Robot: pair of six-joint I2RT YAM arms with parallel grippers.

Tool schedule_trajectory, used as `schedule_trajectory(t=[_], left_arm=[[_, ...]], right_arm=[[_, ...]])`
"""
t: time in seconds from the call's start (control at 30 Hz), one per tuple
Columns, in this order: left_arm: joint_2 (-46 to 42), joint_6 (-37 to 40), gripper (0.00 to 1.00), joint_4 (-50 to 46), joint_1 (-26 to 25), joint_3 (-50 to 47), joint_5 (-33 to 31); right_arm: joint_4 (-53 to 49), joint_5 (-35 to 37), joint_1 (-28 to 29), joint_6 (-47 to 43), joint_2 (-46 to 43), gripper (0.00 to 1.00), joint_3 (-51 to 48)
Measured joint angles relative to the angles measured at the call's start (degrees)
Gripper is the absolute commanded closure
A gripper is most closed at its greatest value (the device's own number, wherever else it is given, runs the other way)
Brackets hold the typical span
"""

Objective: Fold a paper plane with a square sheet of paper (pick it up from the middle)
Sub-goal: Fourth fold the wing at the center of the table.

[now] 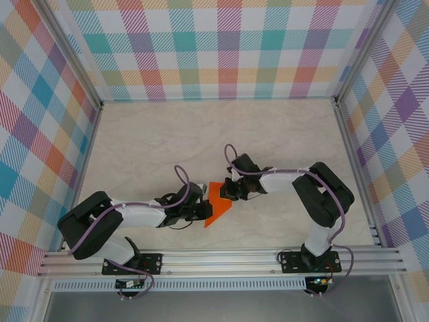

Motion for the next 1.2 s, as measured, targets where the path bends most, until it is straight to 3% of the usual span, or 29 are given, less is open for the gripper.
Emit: schedule_trajectory(t=[0.3, 0.67, 0.83, 1.2], left_arm=[[-0.1, 0.0, 0.93, -0.1, 0.0, 0.0, 0.1], [-5.1, -0.3, 0.81, -7.6, 0.9, 1.8, 1.6], [-4.7, -1.7, 0.80, -4.0, 3.4, 3.1, 5.0], [5.1, -5.3, 0.80, 4.6, 4.8, 3.6, 10.9]], right_arm=[[1.7, -2.5, -0.1, -0.3, 3.0, 0.99, 1.4], [3.2, -3.9, -0.1, -1.4, 4.3, 1.00, 1.7], [3.7, -4.1, -0.1, -1.5, 4.4, 1.00, 1.7], [4.4, -4.3, -0.1, -1.5, 4.6, 1.00, 1.5]])
